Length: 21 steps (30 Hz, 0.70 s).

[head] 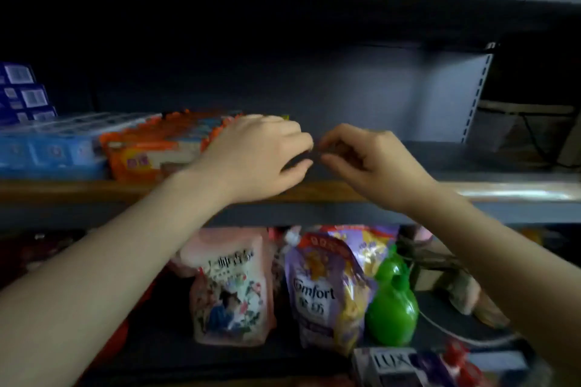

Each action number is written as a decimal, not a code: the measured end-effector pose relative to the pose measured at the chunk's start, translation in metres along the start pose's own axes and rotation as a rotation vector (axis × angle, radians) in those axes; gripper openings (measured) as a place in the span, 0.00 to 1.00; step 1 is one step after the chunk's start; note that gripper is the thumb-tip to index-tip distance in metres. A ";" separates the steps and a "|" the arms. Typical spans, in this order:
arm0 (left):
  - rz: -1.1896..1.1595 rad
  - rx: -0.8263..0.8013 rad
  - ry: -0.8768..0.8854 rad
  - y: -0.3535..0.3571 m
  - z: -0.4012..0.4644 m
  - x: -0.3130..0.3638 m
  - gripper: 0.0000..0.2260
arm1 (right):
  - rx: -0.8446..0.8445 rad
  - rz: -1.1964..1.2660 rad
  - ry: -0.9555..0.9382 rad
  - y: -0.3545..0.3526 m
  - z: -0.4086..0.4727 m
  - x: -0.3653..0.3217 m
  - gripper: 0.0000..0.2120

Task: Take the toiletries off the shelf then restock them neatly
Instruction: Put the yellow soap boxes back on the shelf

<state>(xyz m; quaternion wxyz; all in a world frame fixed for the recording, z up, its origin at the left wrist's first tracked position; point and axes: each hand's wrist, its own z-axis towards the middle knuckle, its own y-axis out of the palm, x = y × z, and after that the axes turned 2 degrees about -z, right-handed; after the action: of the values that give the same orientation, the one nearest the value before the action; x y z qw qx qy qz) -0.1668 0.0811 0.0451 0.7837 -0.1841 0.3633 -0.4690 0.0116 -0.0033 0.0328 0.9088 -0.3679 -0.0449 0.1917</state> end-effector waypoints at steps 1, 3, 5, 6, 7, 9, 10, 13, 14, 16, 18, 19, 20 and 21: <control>-0.036 0.004 -0.006 0.004 -0.010 0.018 0.15 | -0.018 0.024 0.004 -0.004 -0.025 -0.004 0.08; -0.127 -0.016 -0.021 0.017 -0.031 0.051 0.13 | -0.113 0.050 0.012 -0.006 -0.074 -0.008 0.11; -0.228 -0.089 -0.045 0.035 -0.054 0.082 0.12 | -0.254 0.041 -0.002 -0.004 -0.124 -0.007 0.13; -0.271 -0.136 -0.064 0.044 -0.064 0.097 0.12 | -0.332 0.027 -0.004 -0.001 -0.148 -0.006 0.13; -0.304 -0.184 -0.079 0.055 -0.074 0.109 0.13 | -0.398 0.005 -0.013 0.001 -0.169 -0.006 0.12; -0.367 -0.282 -0.104 0.072 -0.092 0.135 0.13 | -0.487 -0.041 -0.052 0.005 -0.207 -0.009 0.11; -0.401 -0.324 -0.115 0.079 -0.100 0.147 0.13 | -0.527 -0.056 -0.064 0.006 -0.223 -0.012 0.10; -0.481 -0.400 -0.149 0.094 -0.121 0.178 0.15 | -0.615 -0.074 -0.094 0.014 -0.264 -0.023 0.12; -0.512 -0.417 -0.172 0.096 -0.127 0.187 0.16 | -0.639 -0.076 -0.095 0.018 -0.276 -0.027 0.14; -0.586 -0.462 -0.207 0.097 -0.140 0.204 0.16 | -0.693 -0.085 -0.065 0.024 -0.296 -0.033 0.19; -0.620 -0.511 -0.198 0.097 -0.153 0.219 0.17 | -0.763 -0.117 -0.031 0.030 -0.311 -0.038 0.20; -0.626 -0.537 -0.187 0.097 -0.159 0.225 0.17 | -0.785 -0.139 -0.029 0.032 -0.316 -0.039 0.20; -0.636 -0.556 -0.175 0.098 -0.164 0.230 0.19 | -0.799 -0.156 -0.031 0.033 -0.320 -0.041 0.21; -0.643 -0.569 -0.163 0.099 -0.168 0.235 0.20 | -0.806 -0.169 -0.037 0.034 -0.323 -0.042 0.23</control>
<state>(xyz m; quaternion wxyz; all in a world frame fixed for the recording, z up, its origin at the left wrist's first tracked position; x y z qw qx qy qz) -0.1629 -0.0656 -0.2228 0.5420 -0.5330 0.3393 -0.5541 0.0345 -0.2076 -0.2222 0.7036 -0.6858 -0.1627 0.0903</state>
